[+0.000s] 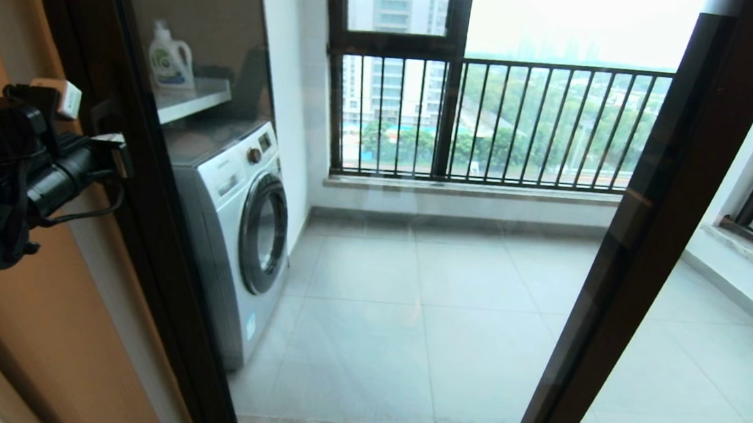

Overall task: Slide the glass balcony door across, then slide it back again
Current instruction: Close the slid door

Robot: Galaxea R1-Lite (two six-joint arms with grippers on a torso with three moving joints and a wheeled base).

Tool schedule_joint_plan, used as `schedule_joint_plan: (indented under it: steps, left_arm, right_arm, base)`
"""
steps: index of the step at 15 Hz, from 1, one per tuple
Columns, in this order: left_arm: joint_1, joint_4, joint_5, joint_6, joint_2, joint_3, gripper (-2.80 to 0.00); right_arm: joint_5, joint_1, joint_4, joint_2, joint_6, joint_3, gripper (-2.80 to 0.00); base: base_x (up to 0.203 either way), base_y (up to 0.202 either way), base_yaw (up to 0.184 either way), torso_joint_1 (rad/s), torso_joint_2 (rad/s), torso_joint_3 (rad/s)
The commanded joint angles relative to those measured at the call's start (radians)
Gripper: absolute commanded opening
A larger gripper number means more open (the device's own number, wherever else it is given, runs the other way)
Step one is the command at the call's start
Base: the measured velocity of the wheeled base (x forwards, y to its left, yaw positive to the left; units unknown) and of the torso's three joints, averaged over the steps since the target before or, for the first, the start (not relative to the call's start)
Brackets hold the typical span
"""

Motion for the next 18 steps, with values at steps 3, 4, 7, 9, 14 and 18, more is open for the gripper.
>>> schedule_joint_plan:
  steps: [3, 4, 7, 9, 14, 18]
  left_arm:
    - [0.006, -0.007, 0.005, -0.001, 0.0, -0.002, -2.8]
    - [0.001, -0.007, 0.005, -0.001, -0.011, 0.0, -2.8]
    - [-0.031, -0.007, 0.007, -0.002, -0.034, 0.003, -2.8]
    - [-0.067, -0.007, 0.008, -0.005, -0.061, 0.023, -2.8]
    - [-0.129, -0.006, 0.008, -0.01, -0.127, 0.056, -2.8]
    - [-0.095, -0.007, -0.065, -0.027, -0.216, 0.173, -2.8]
  right_arm:
    - [0.001, 0.0, -0.001, 0.001, -0.001, 0.012, -2.8]
    - [0.001, 0.001, -0.001, 0.001, -0.001, 0.012, -2.8]
    - [0.001, 0.0, -0.001, 0.001, -0.001, 0.012, -2.8]
    - [0.001, 0.001, -0.001, 0.001, -0.001, 0.012, -2.8]
    - [0.001, 0.0, -0.002, 0.001, -0.001, 0.012, -2.8]
    - [0.001, 0.0, -0.001, 0.001, -0.001, 0.012, -2.8]
  base:
    - [0.0, 0.0, 0.0, 0.0, 0.0, 0.0]
    - [0.0, 0.0, 0.0, 0.0, 0.0, 0.0]
    - [0.0, 0.0, 0.0, 0.0, 0.0, 0.0]
    - [0.0, 0.0, 0.0, 0.0, 0.0, 0.0]
    - [0.0, 0.0, 0.0, 0.0, 0.0, 0.0]
    - [0.0, 0.0, 0.0, 0.0, 0.0, 0.0]
